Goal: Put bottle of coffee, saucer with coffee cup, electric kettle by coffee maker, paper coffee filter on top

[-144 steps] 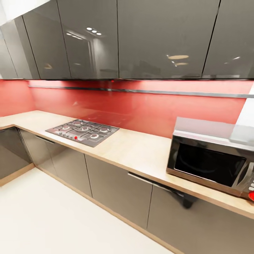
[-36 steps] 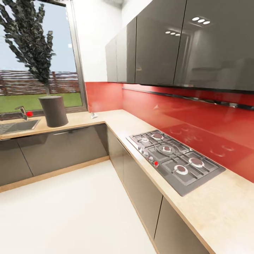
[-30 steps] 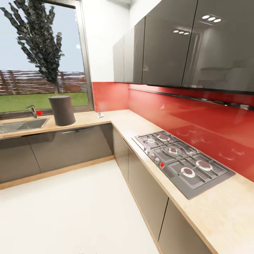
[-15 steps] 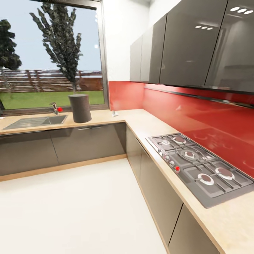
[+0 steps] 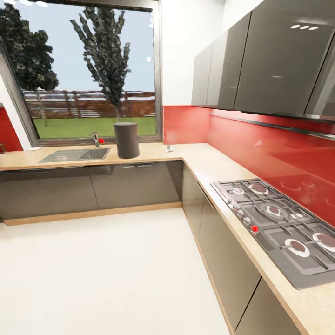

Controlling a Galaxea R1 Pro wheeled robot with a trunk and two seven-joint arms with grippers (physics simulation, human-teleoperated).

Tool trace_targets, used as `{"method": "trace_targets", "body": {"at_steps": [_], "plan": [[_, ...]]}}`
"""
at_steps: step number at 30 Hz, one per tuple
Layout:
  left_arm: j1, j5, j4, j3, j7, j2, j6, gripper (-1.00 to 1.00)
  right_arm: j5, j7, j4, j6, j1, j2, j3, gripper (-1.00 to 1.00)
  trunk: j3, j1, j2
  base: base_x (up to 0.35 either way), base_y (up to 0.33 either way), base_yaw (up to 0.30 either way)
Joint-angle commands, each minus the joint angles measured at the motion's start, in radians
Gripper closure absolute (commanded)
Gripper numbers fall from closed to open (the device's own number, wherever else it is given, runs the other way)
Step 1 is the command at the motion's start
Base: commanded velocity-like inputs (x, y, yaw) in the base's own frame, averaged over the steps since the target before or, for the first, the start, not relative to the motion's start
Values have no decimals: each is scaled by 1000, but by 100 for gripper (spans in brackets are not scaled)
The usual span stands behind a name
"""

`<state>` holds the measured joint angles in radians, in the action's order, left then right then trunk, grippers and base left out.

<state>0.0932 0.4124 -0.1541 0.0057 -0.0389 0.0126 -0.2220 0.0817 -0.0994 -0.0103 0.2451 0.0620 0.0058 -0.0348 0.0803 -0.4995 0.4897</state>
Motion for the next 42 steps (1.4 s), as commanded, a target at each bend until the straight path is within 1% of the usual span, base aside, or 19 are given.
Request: {"method": "trace_targets", "body": {"at_steps": [1,4,8,12,17,32,42], "plan": [[0,8,0,1,-4,0,-19,-100,9,-8,1,2,1,0,-3,-100,-1,3,-6,0,0,262],[0,8,2,1,-4,1,-46,-100,9,-8,1,2,1,-1,-3,-100,-7,15,-27,0,0,262],[0,7,3,1,-4,1,-57,-100,9,-8,1,2,1,0,-2,-100,-16,30,-55,0,0,262],[0,3,2,0,-4,1,-76,-100,9,-7,1,2,1,-1,-2,-100,-13,30,-55,0,0,241],[0,-1,7,-6,-4,1,-98,-100,9,-7,1,18,1,-1,-1,-100,-12,30,-55,77,18,62],[0,-1,16,-9,-4,1,-103,-100,7,-6,1,28,1,-1,0,-100,-12,30,-55,323,73,2],[0,-1,16,-9,-4,2,-103,-100,7,-7,1,28,1,-1,0,-100,-12,30,-55,339,11,0]]}}
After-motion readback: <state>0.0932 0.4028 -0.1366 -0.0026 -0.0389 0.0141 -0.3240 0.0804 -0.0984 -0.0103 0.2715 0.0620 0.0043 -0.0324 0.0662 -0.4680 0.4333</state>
